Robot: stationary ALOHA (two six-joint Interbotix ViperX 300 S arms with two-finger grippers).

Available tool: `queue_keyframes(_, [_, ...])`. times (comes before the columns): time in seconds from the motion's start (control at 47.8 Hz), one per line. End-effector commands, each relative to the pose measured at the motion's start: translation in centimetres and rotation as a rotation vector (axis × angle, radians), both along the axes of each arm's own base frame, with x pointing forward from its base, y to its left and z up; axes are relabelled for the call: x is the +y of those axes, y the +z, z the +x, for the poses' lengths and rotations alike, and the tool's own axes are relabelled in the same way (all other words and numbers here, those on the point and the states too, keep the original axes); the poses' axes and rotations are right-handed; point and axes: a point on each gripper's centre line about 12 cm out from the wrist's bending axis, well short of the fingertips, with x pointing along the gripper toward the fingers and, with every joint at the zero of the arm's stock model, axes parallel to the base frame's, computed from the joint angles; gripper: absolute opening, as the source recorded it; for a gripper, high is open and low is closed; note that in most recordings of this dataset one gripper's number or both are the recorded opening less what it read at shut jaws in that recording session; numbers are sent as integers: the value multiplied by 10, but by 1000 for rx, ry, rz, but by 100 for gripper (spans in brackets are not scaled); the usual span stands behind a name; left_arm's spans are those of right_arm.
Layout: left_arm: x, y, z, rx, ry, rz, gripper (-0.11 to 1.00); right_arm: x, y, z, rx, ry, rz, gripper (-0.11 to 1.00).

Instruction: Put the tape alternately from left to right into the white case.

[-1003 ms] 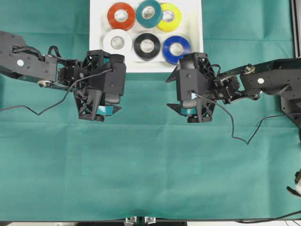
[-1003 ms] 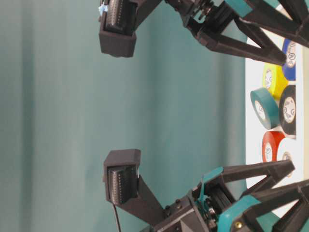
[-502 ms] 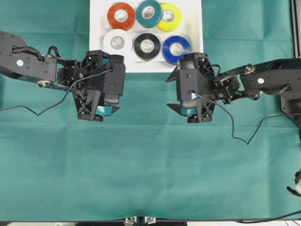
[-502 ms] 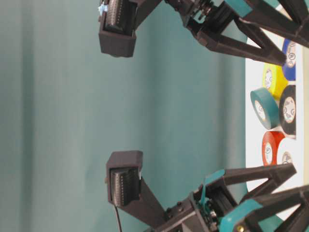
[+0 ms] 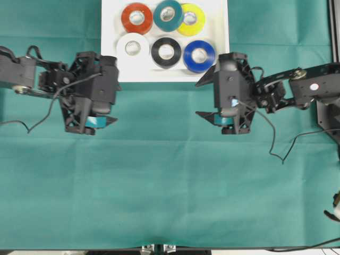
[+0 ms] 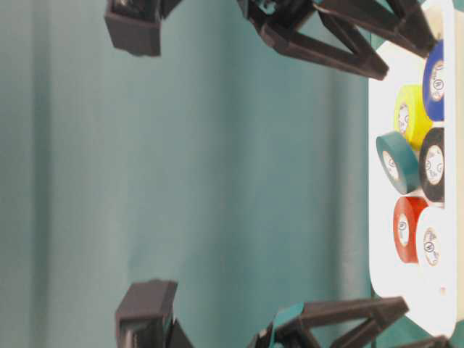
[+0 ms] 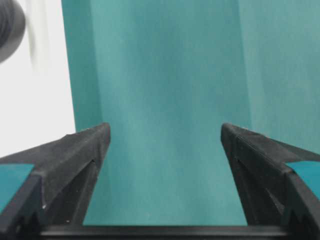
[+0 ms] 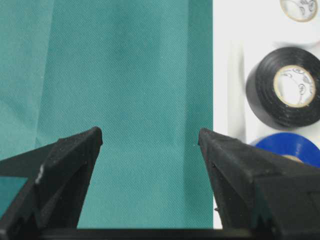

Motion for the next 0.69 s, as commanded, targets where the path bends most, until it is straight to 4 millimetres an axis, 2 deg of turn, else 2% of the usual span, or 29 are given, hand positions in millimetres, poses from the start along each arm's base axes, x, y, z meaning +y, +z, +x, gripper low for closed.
queue_keyframes(0.0, [-1,13,-4,-46,-2,-2,75,1,14,-4,-45,3,5,84])
queue_keyframes(0.669, [8,19,-52,-100,23,-1,75,-3,40,-59,-163,2,14,84])
